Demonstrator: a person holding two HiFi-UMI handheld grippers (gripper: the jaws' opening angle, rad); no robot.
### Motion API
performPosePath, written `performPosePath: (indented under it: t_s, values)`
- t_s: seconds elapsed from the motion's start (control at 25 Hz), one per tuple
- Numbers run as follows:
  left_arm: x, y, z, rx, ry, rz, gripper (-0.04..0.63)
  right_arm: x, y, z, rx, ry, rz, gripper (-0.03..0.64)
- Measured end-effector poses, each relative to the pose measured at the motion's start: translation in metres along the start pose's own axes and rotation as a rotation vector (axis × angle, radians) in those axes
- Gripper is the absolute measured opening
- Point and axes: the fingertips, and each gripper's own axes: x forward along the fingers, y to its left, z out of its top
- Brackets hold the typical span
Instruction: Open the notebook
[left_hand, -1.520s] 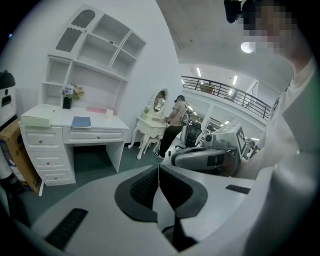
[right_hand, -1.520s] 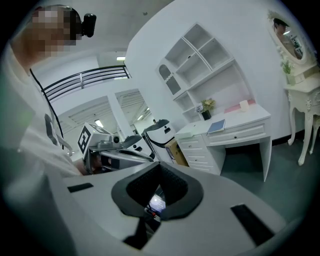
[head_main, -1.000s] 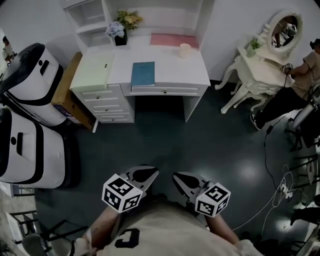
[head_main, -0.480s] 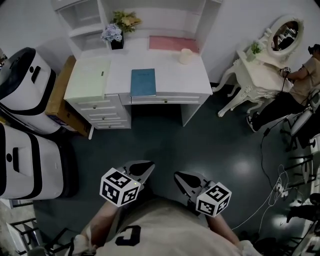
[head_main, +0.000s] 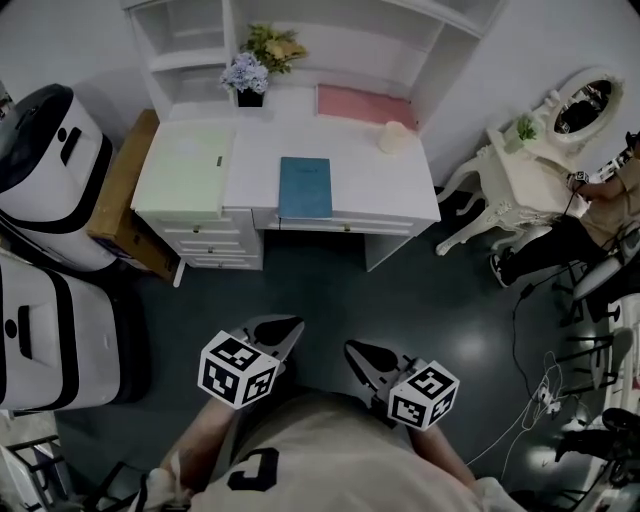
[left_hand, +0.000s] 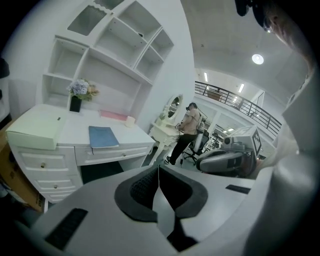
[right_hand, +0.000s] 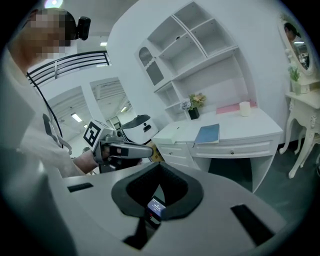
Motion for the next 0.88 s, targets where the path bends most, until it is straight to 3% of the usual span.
performPosePath:
  t_s: [0.48, 0.88]
  values:
    - [-0.002, 0.038, 0.014, -0.037, -0.040, 0.017, 0.018, 0.035, -0.003, 0.023, -0.032, 0.043, 0.028, 0.013]
    - [0.018, 0.065, 0.025, -0.055, -0.041, 0.118, 0.020, 0.056, -0.037, 0.048, -0.042, 0.032, 0.104, 0.014]
